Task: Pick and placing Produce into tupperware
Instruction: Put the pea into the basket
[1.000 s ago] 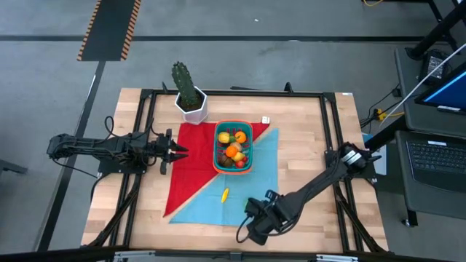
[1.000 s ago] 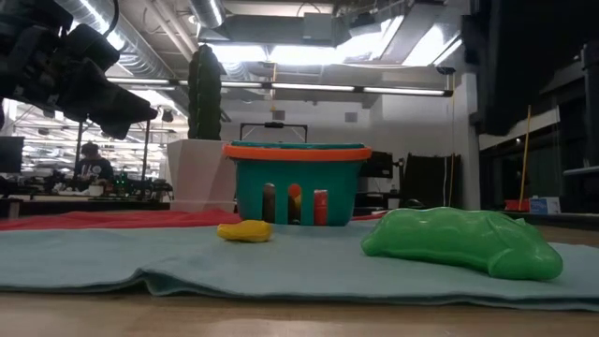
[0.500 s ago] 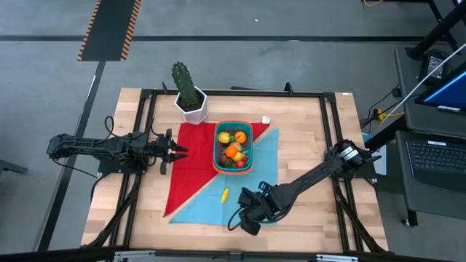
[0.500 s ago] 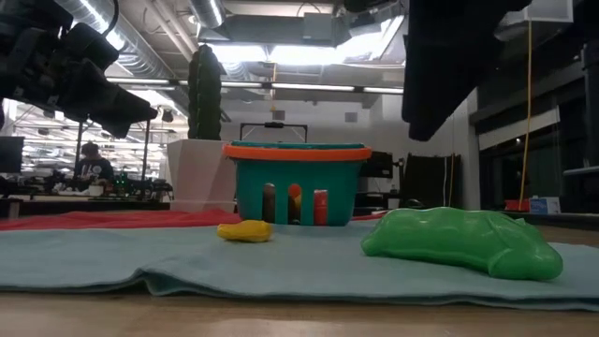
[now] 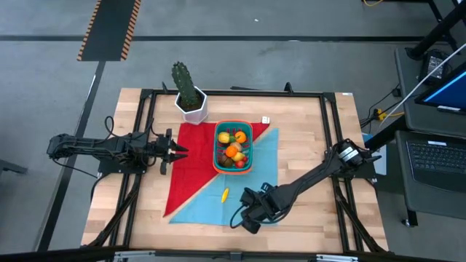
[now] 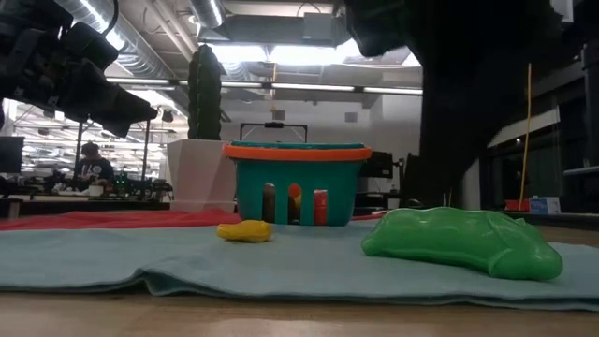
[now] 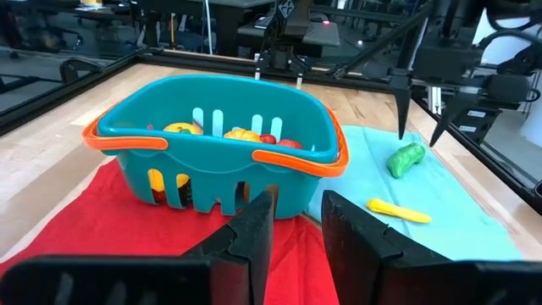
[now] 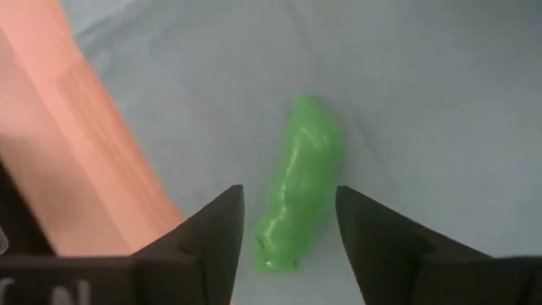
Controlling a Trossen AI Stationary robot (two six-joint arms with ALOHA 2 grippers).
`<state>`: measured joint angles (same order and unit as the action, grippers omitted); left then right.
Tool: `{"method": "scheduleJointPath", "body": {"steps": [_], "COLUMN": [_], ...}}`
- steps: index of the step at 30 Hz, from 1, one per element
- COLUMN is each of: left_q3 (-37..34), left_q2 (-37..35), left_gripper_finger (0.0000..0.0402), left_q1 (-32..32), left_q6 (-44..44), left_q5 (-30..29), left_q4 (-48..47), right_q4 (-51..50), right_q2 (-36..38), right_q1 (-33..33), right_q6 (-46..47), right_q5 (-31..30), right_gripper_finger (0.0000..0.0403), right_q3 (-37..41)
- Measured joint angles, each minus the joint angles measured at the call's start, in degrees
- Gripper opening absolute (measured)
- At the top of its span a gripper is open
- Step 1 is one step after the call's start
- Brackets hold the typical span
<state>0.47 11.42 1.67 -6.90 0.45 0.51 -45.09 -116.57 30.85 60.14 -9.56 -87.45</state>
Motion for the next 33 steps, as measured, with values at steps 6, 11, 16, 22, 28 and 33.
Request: {"method": "scheduleJointPath", "body": {"steps": [6,11,16,22,28,33], "left_q3": [0.0,0.0,0.0,0.0,0.0,0.0], "left_q2": [0.0,0.0,0.0,0.0,0.0,0.0], "left_gripper_finger": [0.0096,0.0096,0.0096,0.0096,0.0096,0.0096], "left_q1": [0.0,0.0,0.0,0.0,0.0,0.0], "left_q6": [0.0,0.0,0.0,0.0,0.0,0.0], "left_q5": [0.0,0.0,0.0,0.0,0.0,0.0], "left_q4": [0.0,0.0,0.0,0.0,0.0,0.0], "right_q4": [1.8,4.1,3.2,3.5,3.8,3.8], "right_q2": [0.0,0.0,-0.4,-2.0,-3.9,-4.6], "right_q1": [0.0,0.0,0.0,0.0,-0.2,-0.3], "right_q6": [1.2,1.1,0.8,0.6,0.4,-0.4], "right_q5": [0.9,1.1,1.0,0.9,1.1,1.1], "right_gripper_finger": [0.0216,0.0221,0.0221,0.0221,0.0221,0.0221], "right_q3": [0.7,0.7,0.7,0.7,0.7,0.7]}}
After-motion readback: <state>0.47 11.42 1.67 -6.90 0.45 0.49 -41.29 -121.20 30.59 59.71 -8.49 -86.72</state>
